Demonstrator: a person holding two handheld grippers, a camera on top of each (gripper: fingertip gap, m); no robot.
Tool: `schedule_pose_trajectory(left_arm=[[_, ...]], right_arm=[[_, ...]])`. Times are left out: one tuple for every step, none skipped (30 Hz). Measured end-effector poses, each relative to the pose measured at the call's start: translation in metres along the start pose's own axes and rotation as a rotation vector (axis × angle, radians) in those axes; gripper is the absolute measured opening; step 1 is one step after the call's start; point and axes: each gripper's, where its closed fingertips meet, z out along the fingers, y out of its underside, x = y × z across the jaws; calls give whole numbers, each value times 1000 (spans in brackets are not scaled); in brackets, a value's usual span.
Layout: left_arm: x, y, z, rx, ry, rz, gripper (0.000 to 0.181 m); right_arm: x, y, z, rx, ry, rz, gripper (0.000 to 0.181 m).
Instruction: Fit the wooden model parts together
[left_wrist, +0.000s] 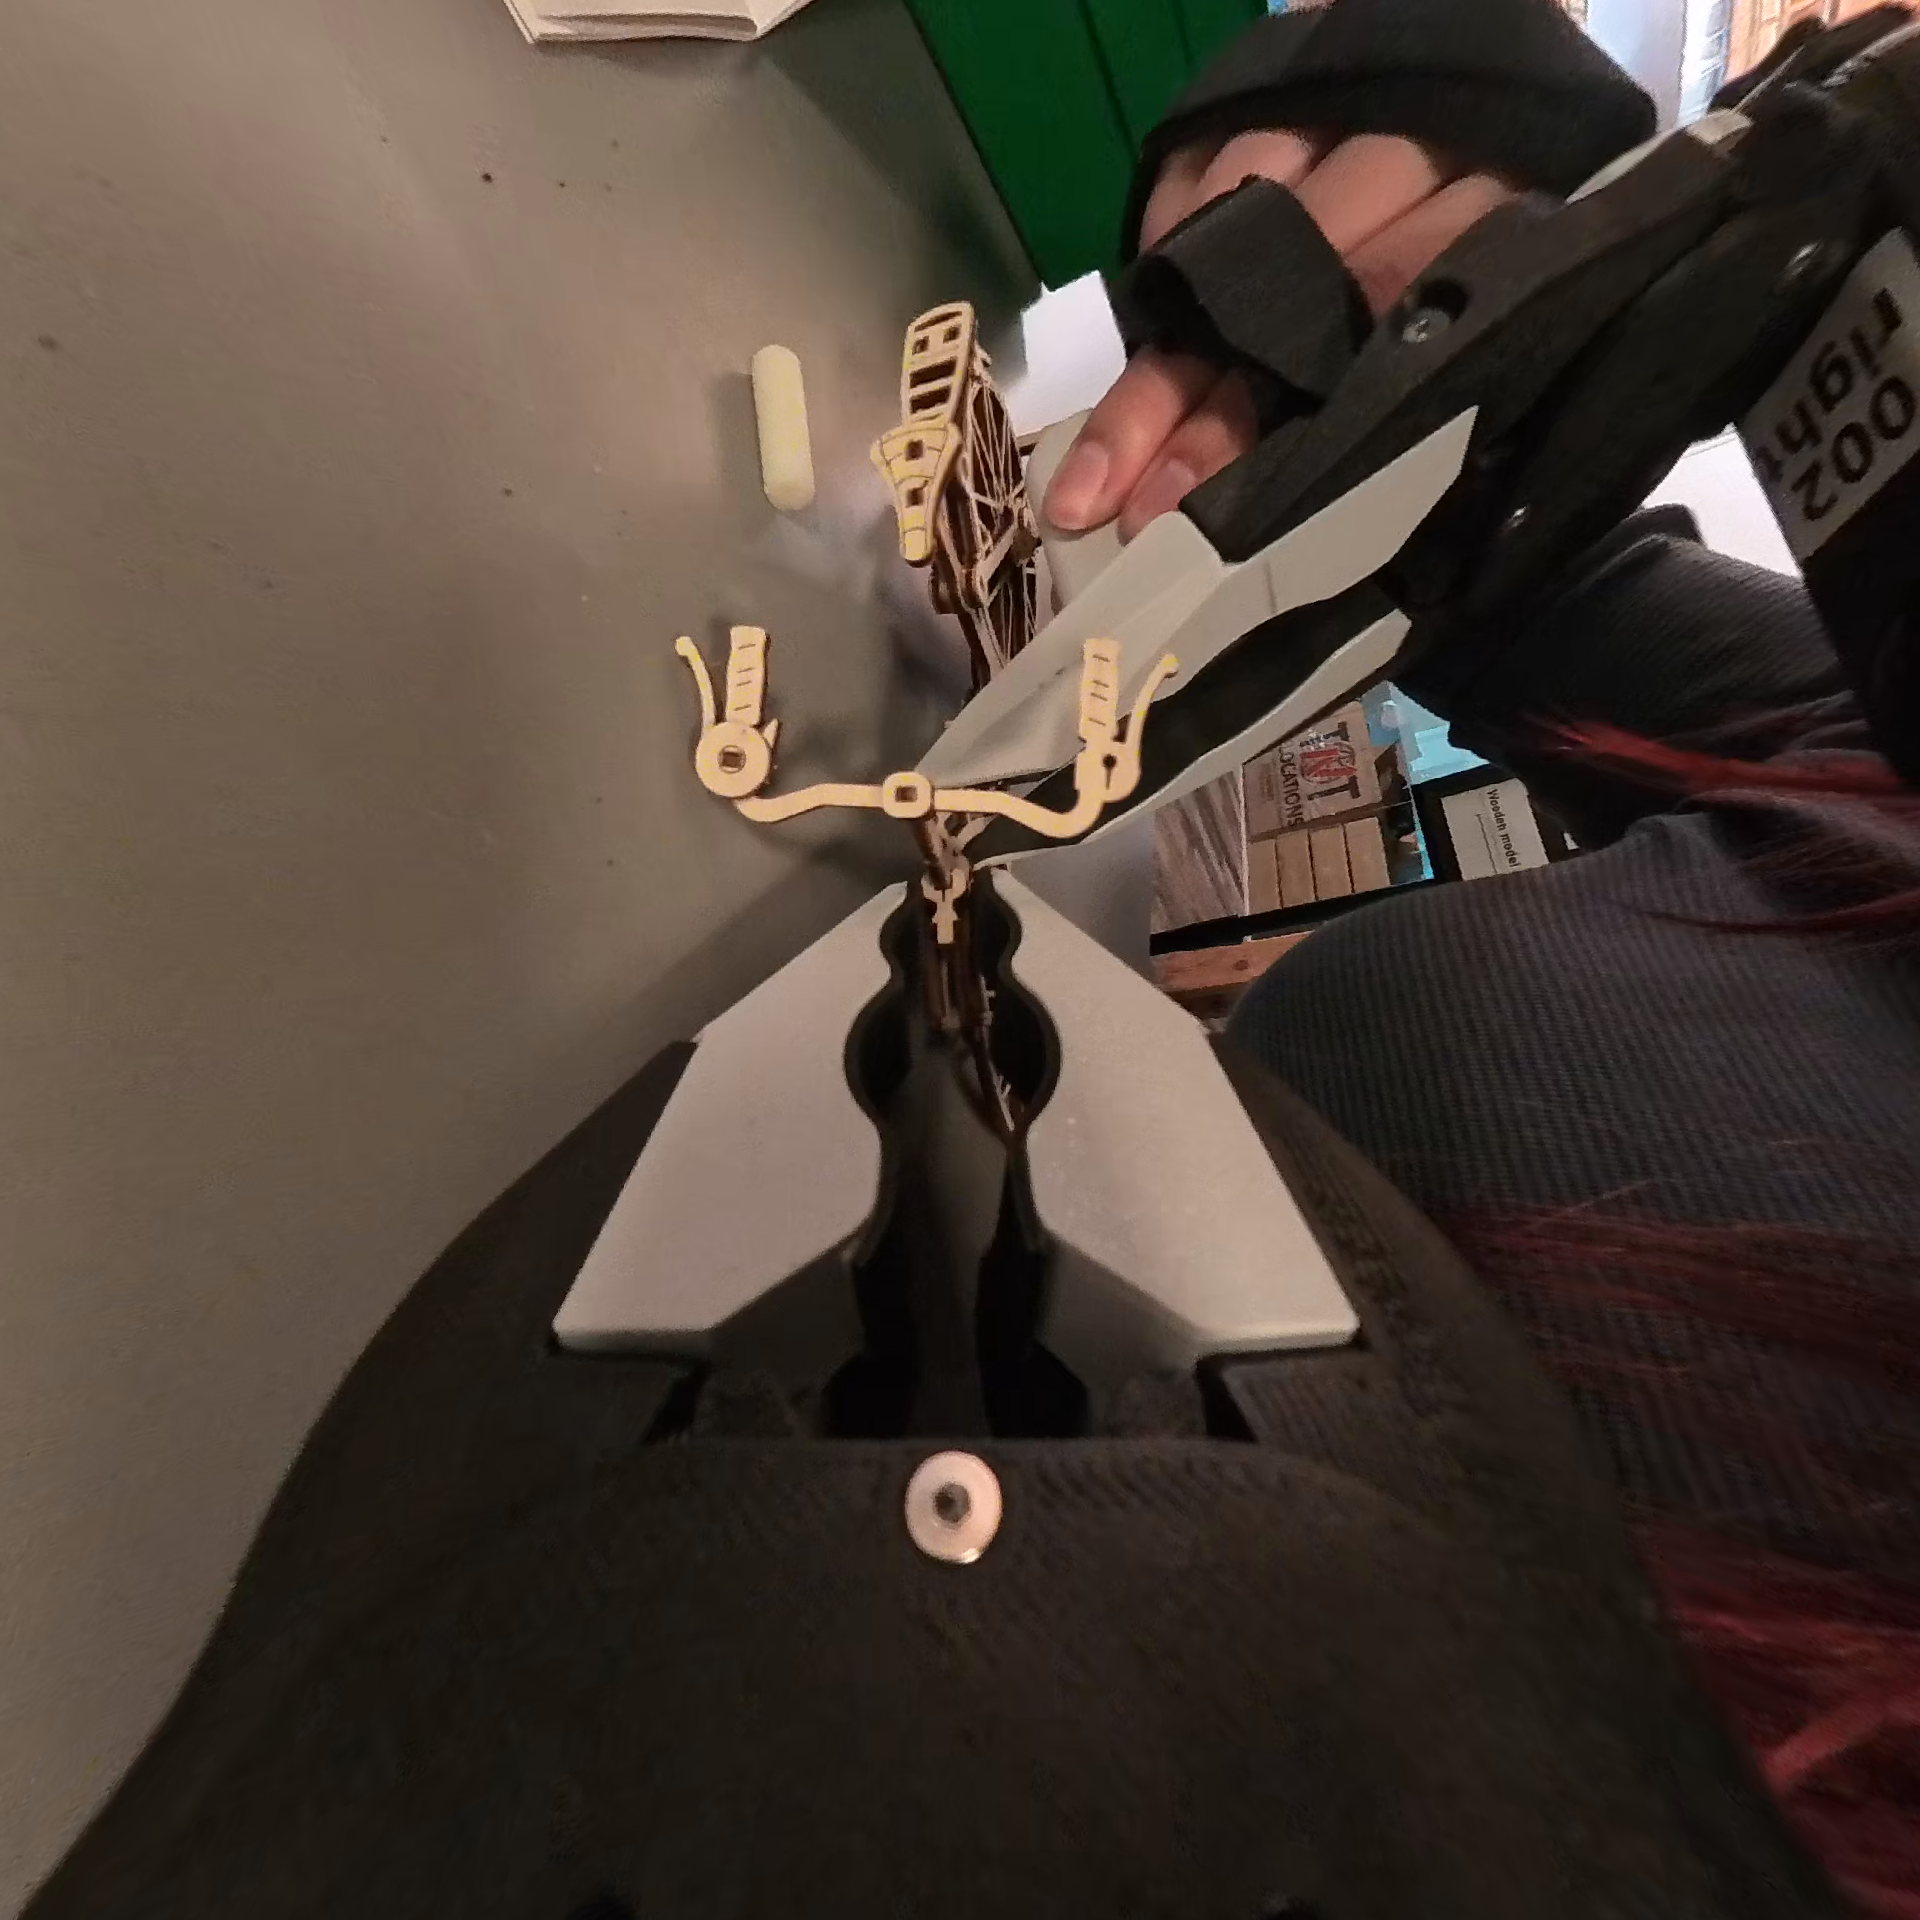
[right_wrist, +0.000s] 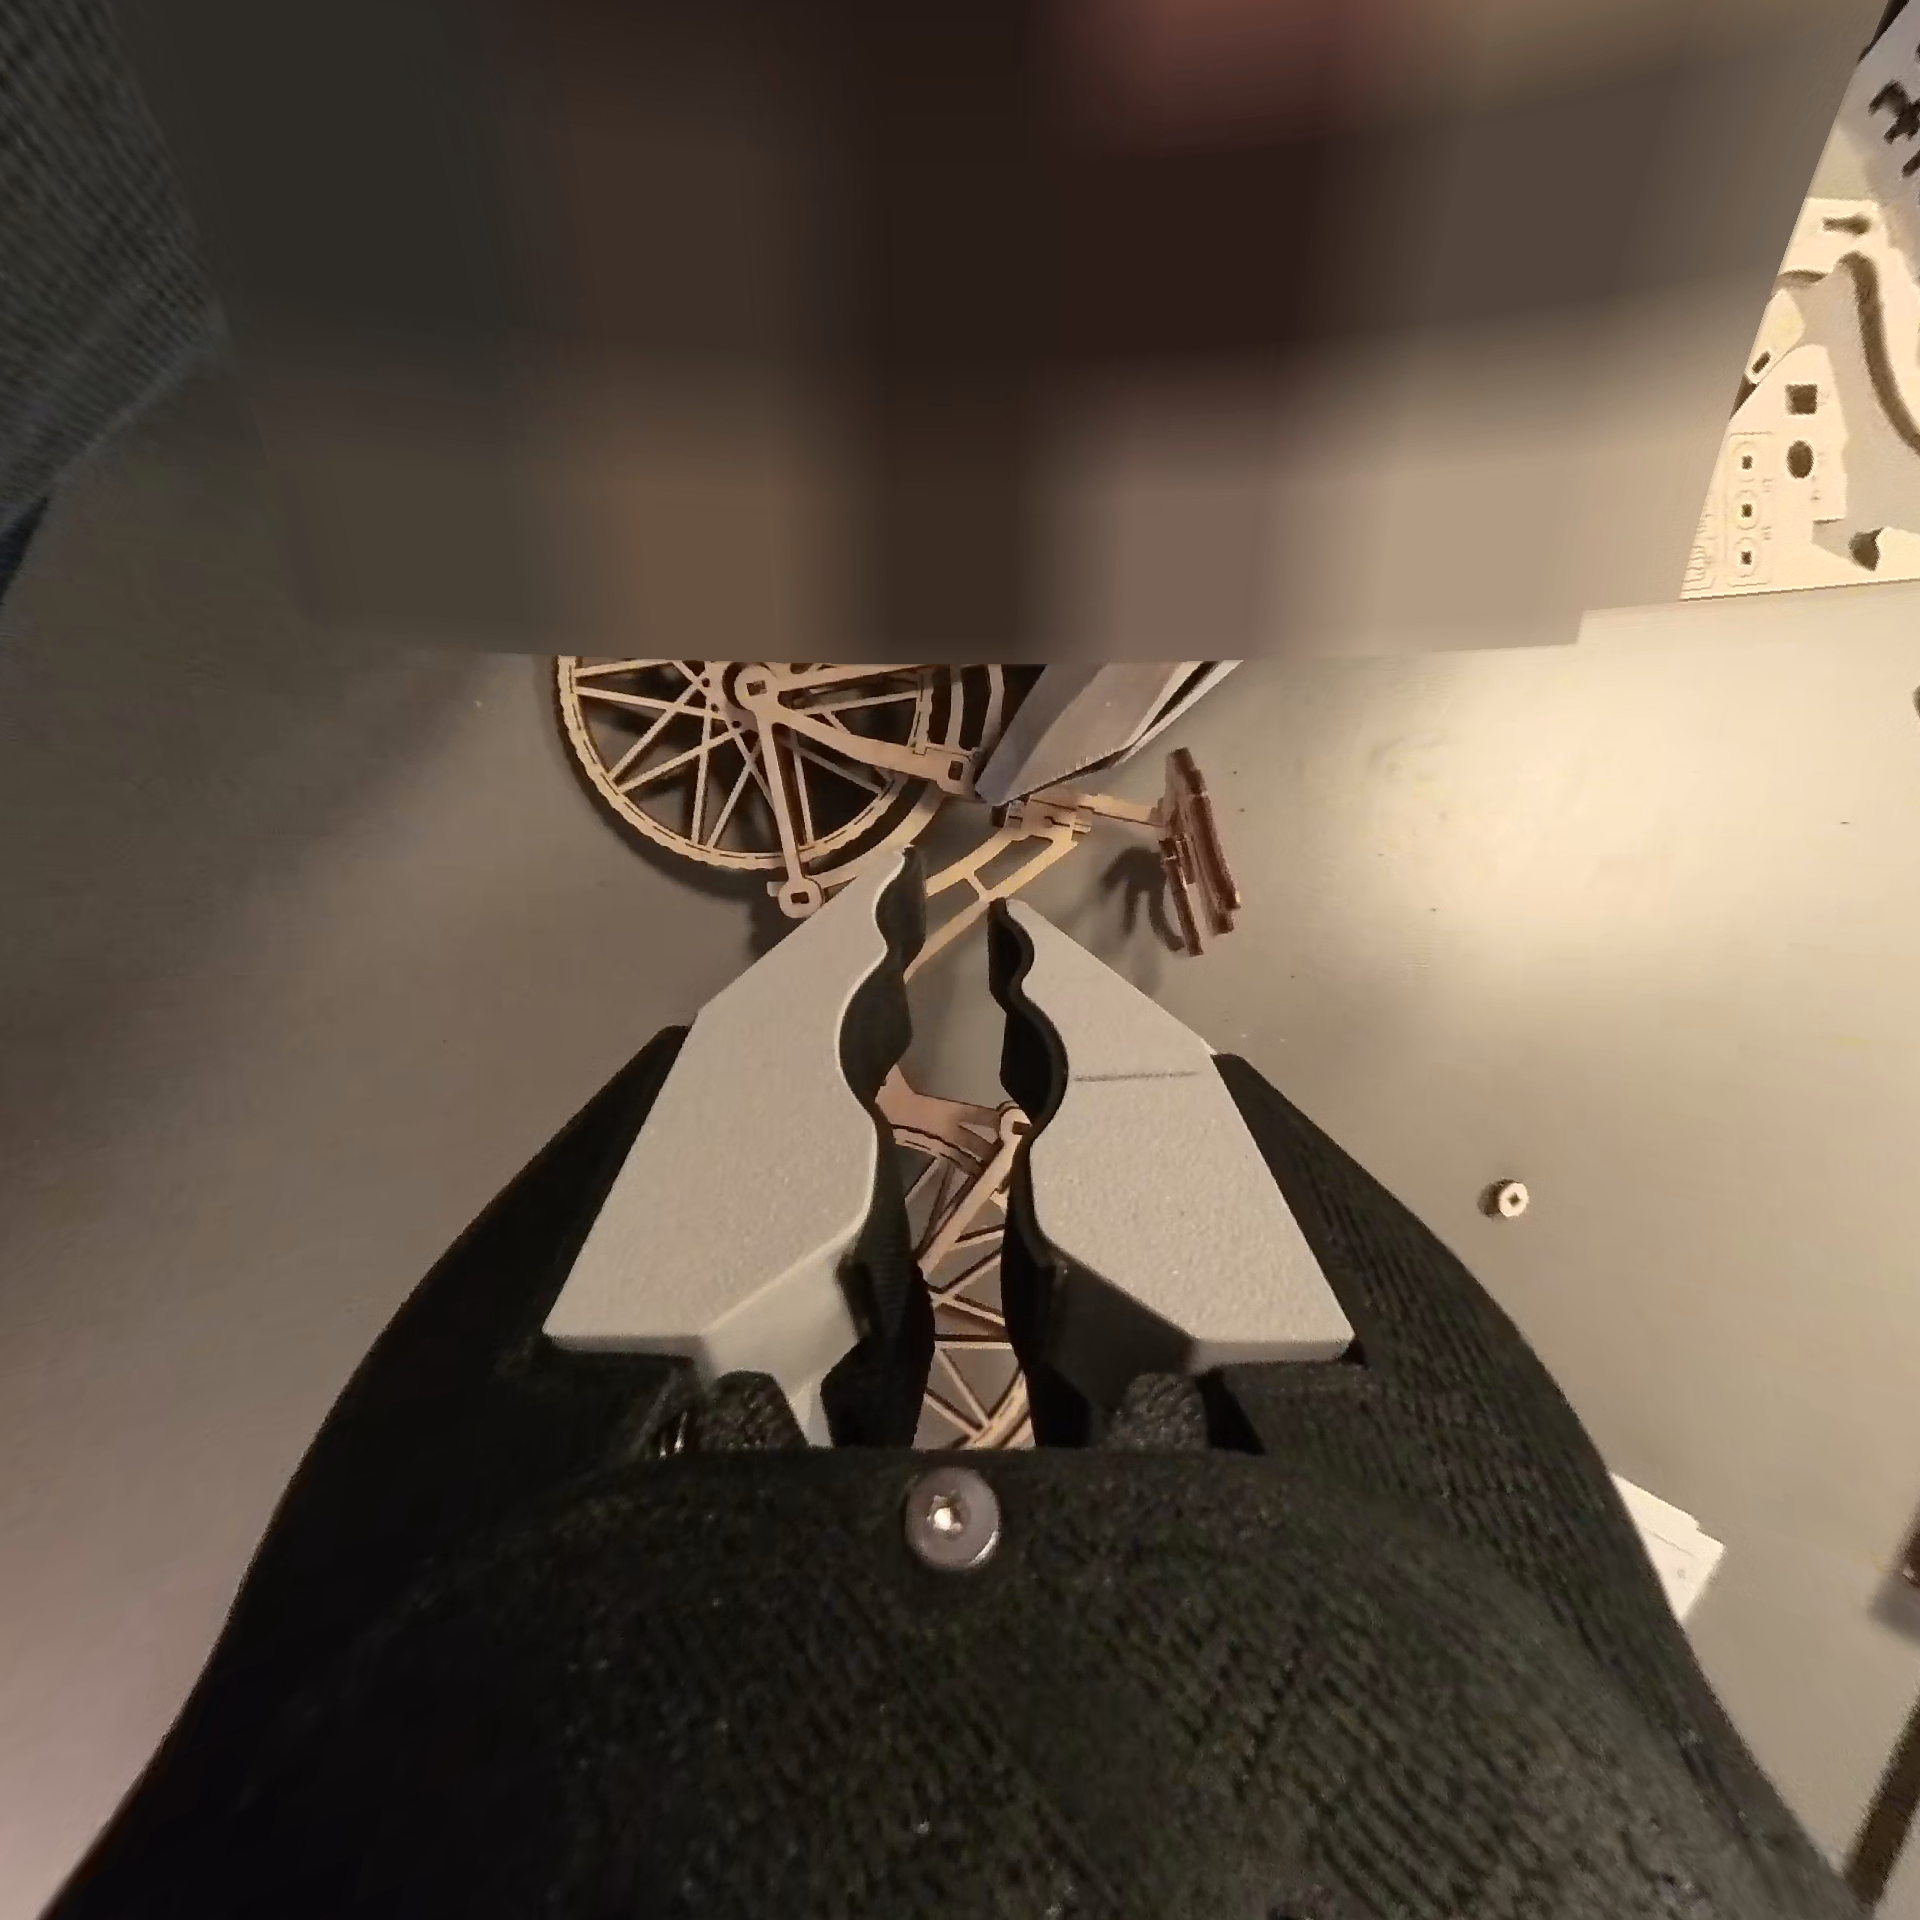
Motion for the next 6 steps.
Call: schedule_pose_trajectory(left_arm=[[0,0,0,-2,3,-5,5],[0,0,0,-1,6,-7,6],[1,0,0,-4,12,-7,6],[1,0,0,-8,17,-14,6],[1,0,-1,-7,21,-20,6],[1,-1,-1,-5,27,-29,6]], right_arm=[[0,0,0,3,-1,14,10],[1,0,0,10,0,31,10],[1,0,-1,18,-1,48,10],[1,0,-1,22,0,77,10],[3,0,-1,27,0,121,11],[4,0,-1,37,-1,166,11]])
